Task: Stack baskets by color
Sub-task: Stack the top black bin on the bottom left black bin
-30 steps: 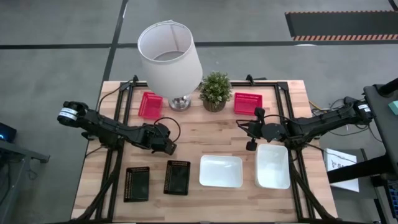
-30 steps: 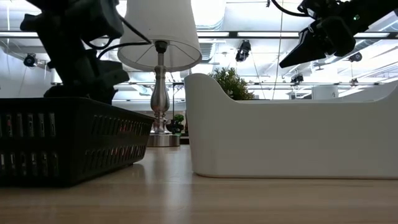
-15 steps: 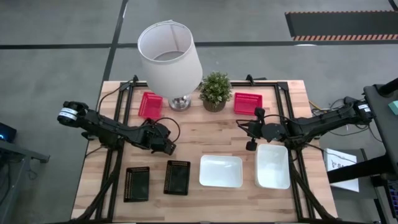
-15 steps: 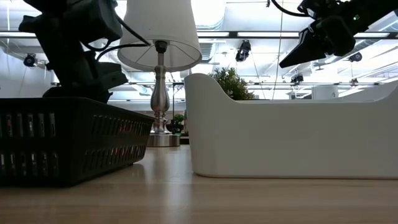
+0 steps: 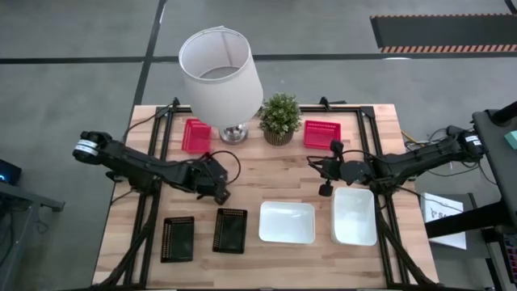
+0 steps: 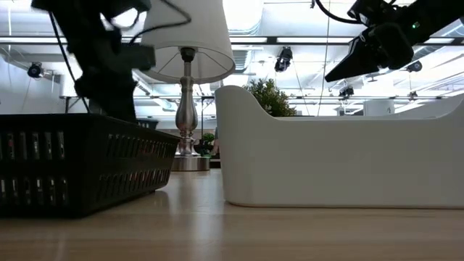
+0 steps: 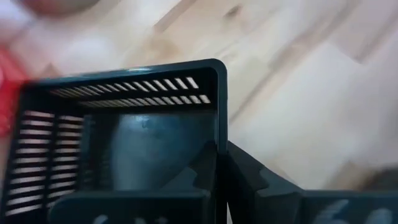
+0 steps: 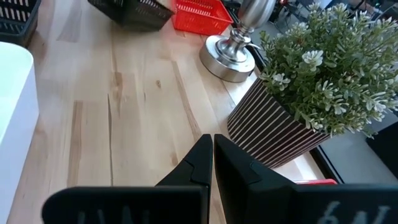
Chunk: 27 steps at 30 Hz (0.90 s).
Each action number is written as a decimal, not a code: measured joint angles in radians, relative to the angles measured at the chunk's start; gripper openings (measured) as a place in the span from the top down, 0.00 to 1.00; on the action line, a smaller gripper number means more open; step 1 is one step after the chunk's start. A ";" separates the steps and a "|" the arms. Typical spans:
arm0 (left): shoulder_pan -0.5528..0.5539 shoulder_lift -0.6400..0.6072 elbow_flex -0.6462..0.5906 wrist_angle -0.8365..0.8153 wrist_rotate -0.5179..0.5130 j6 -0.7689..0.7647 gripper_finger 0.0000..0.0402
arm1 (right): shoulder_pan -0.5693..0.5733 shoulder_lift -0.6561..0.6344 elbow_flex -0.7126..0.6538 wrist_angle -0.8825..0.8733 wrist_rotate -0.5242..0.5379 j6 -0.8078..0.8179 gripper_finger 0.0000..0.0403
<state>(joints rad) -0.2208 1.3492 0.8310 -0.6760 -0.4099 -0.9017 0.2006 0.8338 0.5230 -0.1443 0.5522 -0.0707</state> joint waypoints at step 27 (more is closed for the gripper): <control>-0.676 0.069 0.473 -0.441 -0.024 0.271 1.00 | 0.000 0.000 -0.048 0.031 -0.002 -0.007 0.98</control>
<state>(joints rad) -0.8967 1.4177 1.3040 -1.1172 -0.4335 -0.6312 0.2005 0.8340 0.4749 -0.1135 0.5503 -0.0776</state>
